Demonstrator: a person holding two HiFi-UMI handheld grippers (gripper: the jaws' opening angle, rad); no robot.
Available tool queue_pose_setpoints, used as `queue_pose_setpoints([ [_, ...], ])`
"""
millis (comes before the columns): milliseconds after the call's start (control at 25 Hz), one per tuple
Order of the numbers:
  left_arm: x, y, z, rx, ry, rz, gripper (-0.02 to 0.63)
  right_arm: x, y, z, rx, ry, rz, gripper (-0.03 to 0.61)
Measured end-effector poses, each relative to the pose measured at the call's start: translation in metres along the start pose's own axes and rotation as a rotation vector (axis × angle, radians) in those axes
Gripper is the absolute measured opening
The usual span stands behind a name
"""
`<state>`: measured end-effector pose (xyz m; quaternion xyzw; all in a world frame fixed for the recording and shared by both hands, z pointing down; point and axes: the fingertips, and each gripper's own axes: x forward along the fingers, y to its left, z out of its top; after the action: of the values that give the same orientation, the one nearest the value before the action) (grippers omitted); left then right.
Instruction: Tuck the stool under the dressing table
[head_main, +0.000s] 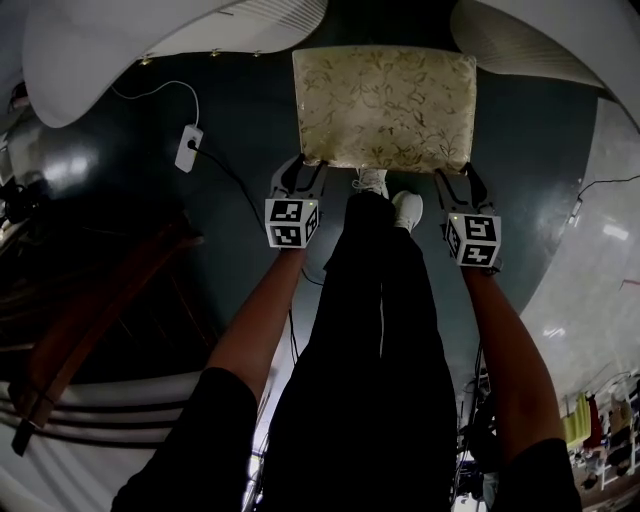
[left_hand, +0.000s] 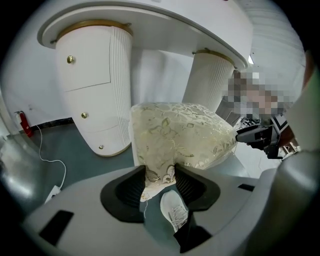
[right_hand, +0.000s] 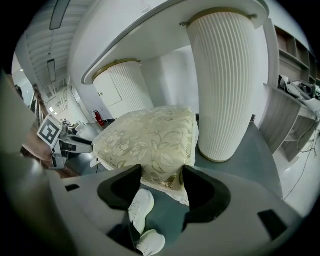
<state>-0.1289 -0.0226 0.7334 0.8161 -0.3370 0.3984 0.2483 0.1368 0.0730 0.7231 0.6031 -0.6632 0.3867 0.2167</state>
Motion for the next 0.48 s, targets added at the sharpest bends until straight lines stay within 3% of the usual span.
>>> queue_pose_setpoints([
  [240,-0.0012,0.0023,-0.0007,-0.013,-0.022,-0.013,0.195,-0.002,0.0034,0.0028,-0.006,0.023,0.037,0.256],
  [480,-0.0001,-0.0008,0.0013,-0.014,-0.029,-0.039,0.195,-0.0047,-0.0003,0.0051,-0.014,-0.026,0.004,0.256],
])
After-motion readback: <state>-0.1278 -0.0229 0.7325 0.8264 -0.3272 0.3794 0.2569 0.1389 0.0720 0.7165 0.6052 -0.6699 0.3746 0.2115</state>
